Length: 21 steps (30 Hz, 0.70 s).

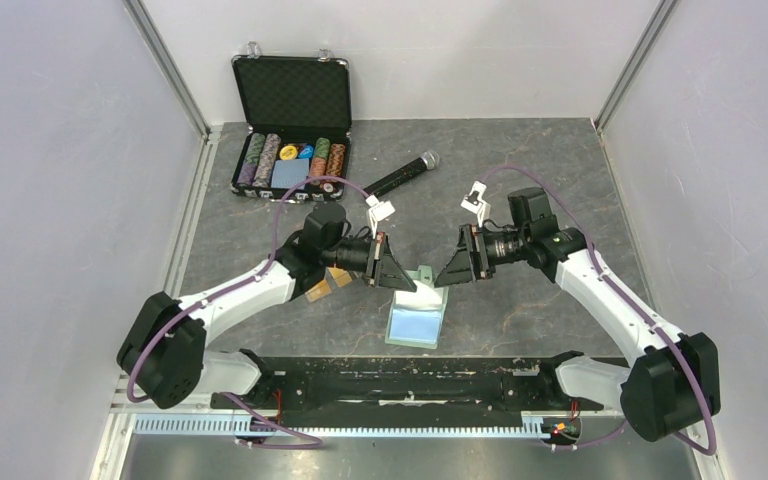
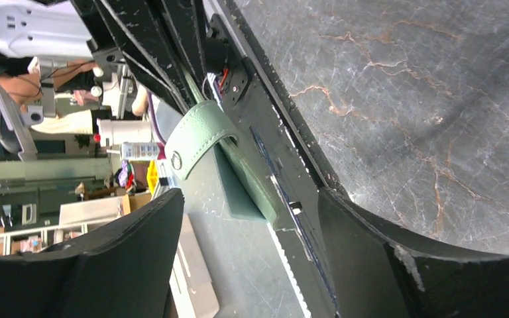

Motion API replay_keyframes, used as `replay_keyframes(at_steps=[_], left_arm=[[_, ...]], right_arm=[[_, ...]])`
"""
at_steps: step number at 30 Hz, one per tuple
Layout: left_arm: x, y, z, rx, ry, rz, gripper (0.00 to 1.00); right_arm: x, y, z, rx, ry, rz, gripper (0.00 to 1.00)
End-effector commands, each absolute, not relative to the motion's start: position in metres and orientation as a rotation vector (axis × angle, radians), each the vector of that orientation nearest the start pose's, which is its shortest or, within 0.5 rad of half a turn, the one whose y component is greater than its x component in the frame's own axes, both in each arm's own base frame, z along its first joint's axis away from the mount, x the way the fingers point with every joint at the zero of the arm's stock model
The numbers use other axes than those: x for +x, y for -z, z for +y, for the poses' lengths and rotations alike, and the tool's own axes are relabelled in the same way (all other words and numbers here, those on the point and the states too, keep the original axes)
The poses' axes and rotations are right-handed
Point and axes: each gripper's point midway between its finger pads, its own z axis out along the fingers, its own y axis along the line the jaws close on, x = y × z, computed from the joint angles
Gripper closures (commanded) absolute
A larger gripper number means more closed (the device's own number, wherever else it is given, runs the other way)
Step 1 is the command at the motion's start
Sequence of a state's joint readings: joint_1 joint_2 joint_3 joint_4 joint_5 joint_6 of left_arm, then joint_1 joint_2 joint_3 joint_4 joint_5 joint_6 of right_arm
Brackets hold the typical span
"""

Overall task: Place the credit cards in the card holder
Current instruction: Open the card holder at the center of the board.

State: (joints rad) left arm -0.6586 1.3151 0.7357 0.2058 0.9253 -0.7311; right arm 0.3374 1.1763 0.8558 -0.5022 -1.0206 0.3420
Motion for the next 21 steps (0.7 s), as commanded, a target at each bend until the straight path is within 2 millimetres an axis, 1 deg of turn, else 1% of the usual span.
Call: replay_keyframes(at_steps=[1,2,4,5,8,9,10,12,13,15,16,17,18,19,20,21], left_arm=[[0.153,-0.225,-0.325,0.774,1.795,2.050,0.98],[0.154,-0.224,-0.325,0.772,1.796,2.054,0.97],[0.154,-0.226,-0.326,0.773,1.798,2.053,0.95],[0.155,-0.226,-0.326,0.770,1.798,2.055,0.94],[0.156,-0.228,-0.327,0.765,1.795,2.052,0.92],[0.156,-0.229,-0.328,0.765,1.796,2.051,0.91],[0.157,-0.228,-0.328,0.762,1.795,2.053,0.89],[0.159,-0.227,-0.328,0.752,1.783,2.062,0.84],[0.161,-0.225,-0.327,0.740,1.762,2.071,0.80],[0.169,-0.218,-0.324,0.692,1.659,2.107,0.62],[0.174,-0.217,-0.320,0.661,1.591,2.124,0.48],[0.181,-0.210,-0.314,0.615,1.500,2.161,0.35],[0.187,-0.209,-0.308,0.576,1.425,2.172,0.19],[0.193,-0.206,-0.302,0.528,1.353,2.183,0.07],[0.197,-0.206,-0.297,0.493,1.306,2.182,0.01],[0.200,-0.207,-0.292,0.462,1.269,2.170,0.00]], right_arm=[[0.171,-0.214,0.233,-0.679,-1.608,2.216,0.26],[0.170,-0.216,0.235,-0.698,-1.619,2.204,0.30],[0.166,-0.216,0.239,-0.732,-1.636,2.193,0.31],[0.164,-0.216,0.242,-0.750,-1.642,2.190,0.34],[0.159,-0.212,0.250,-0.800,-1.640,2.197,0.40],[0.158,-0.209,0.253,-0.812,-1.628,2.206,0.46],[0.158,-0.205,0.255,-0.810,-1.616,2.221,0.55],[0.161,-0.197,0.256,-0.791,-1.595,2.245,0.78],[0.165,-0.192,0.256,-0.770,-1.561,2.267,0.89],[0.172,-0.184,0.254,-0.732,-1.508,2.299,0.98],[0.176,-0.180,0.253,-0.700,-1.477,2.315,1.00],[0.180,-0.176,0.250,-0.662,-1.450,2.332,1.00],[0.185,-0.171,0.247,-0.616,-1.428,2.343,1.00],[0.188,-0.165,0.245,-0.554,-1.419,2.360,1.00],[0.194,-0.162,0.243,-0.495,-1.411,2.357,1.00],[0.198,-0.157,0.240,-0.417,-1.402,2.369,1.00]])
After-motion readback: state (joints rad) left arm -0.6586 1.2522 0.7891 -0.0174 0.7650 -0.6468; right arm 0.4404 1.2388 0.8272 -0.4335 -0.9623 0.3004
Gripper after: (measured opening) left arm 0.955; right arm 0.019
